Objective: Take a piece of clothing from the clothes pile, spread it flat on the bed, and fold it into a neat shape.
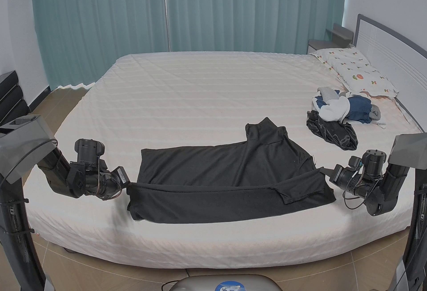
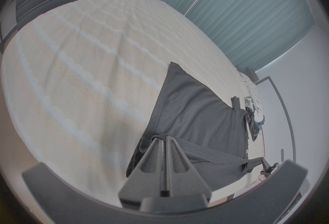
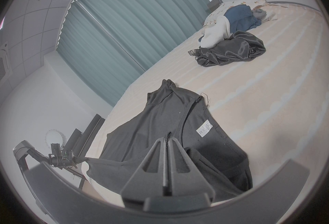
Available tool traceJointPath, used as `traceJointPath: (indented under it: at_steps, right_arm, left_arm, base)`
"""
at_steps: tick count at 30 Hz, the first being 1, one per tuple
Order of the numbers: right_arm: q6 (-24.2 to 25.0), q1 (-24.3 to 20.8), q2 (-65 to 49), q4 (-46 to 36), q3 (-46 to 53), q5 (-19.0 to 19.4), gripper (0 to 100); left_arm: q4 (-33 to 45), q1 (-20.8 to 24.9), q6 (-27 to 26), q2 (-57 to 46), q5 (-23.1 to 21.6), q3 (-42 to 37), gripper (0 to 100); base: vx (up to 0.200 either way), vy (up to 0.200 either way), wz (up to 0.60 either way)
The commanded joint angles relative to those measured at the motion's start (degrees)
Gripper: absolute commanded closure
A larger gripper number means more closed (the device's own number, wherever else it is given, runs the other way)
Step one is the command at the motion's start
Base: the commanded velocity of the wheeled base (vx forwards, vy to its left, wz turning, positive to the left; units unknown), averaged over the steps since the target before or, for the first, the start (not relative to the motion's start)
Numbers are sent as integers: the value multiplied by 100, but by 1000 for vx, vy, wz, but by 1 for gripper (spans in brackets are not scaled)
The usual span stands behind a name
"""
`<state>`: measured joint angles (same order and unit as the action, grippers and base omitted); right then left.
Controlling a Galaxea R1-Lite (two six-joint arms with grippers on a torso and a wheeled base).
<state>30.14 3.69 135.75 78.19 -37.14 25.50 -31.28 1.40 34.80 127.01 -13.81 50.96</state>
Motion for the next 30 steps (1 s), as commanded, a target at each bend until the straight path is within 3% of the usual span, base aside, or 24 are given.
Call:
traceJointPath:
  at_steps: [1,13,14,16,17,21,27,28,30]
  right_arm:
    - [1,-62,443,-41,-285,-10,100]
    - [1,-62,847,-41,-619,-37,100]
    - [1,-71,865,-41,-654,-37,100]
    - [1,-79,883,-41,-662,-37,100]
    - [19,-106,900,-32,-689,-37,0]
    - [36,-88,847,12,-662,-54,0]
    - [45,96,382,-58,-381,-344,0]
    - [63,123,39,-6,58,-529,0]
    - [247,202,-155,38,225,-538,0]
  left_arm:
    - [-10,132,-9,544,186,310,100]
    - [17,185,18,720,335,538,100]
    - [17,185,26,720,344,538,0]
    - [17,185,26,720,388,538,0]
    - [8,185,35,720,406,538,0]
    - [8,185,88,693,406,512,0]
    - [-1,150,633,596,397,424,0]
    - [-89,115,870,456,327,213,0]
    - [-177,88,923,350,327,143,0]
  base:
    - [0,0,0]
    - [0,0,0]
    - [0,0,0]
    - [0,0,0]
    - [0,0,0]
    - [0,0,0]
    - [0,0,0]
    - [0,0,0]
    - [0,0,0]
